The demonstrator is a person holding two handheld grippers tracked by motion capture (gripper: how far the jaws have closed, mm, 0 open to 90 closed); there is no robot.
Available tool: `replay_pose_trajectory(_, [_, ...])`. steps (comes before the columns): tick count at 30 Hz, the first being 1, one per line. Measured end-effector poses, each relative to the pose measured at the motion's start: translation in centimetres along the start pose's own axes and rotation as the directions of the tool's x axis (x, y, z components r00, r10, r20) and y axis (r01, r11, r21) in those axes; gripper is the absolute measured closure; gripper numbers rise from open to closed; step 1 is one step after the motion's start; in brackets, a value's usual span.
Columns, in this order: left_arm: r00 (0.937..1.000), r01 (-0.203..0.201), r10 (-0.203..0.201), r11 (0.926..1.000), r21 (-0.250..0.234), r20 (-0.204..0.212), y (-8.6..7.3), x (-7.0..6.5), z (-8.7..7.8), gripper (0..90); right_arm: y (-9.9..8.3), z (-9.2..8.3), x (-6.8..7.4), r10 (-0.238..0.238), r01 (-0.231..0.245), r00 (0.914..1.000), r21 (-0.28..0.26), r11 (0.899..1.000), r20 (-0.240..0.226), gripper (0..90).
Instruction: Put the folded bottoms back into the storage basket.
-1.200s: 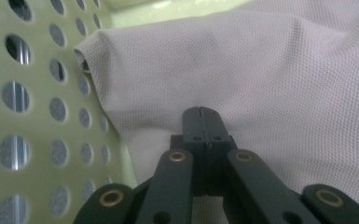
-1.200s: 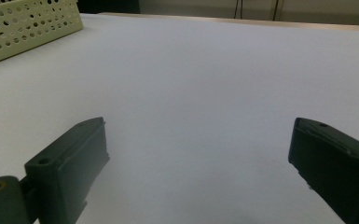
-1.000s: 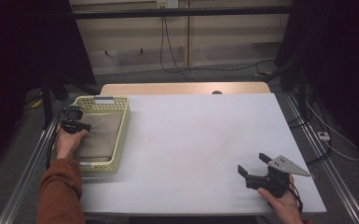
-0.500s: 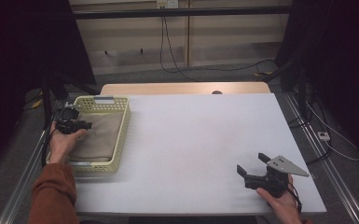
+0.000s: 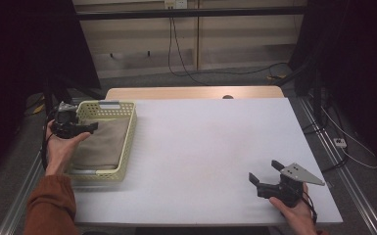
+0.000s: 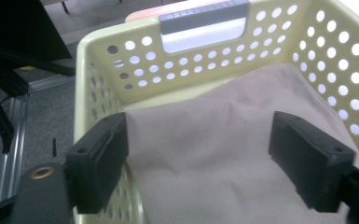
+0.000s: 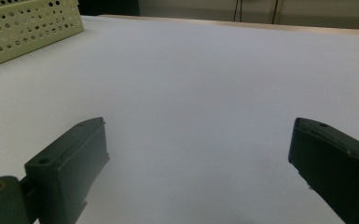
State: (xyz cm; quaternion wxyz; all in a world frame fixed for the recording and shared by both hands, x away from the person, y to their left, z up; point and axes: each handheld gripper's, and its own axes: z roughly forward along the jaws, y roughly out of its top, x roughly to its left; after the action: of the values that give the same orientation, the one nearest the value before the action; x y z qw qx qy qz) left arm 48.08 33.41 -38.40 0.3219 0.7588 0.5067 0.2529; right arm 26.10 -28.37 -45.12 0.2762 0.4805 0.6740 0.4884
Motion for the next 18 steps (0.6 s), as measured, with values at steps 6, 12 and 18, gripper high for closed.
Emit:
replay_pose_trajectory(6, [0.9994, 0.034, -0.033, 0.9966, -0.075, 0.014, -0.2, 0.4, -1.0, 8.5, 0.0, 0.0, 0.0, 0.002, -0.002, 1.0000, -0.002, 1.000, -0.001, 4.0])
replay_pose_trajectory(12, [0.9981, 0.026, -0.018, 0.9903, -0.137, 0.058, -0.4, 0.3, -2.5, 5.3, 0.0, -0.1, 0.0, -0.001, 0.001, 1.0000, -0.004, 1.000, -0.001, 4.0])
replay_pose_trajectory(18, [0.9977, 0.026, -0.016, 0.9889, -0.146, 0.066, -1.1, 0.3, -3.6, 5.4, 0.0, 0.0, 0.0, 0.001, -0.001, 1.0000, -0.004, 1.000, -0.001, 4.0])
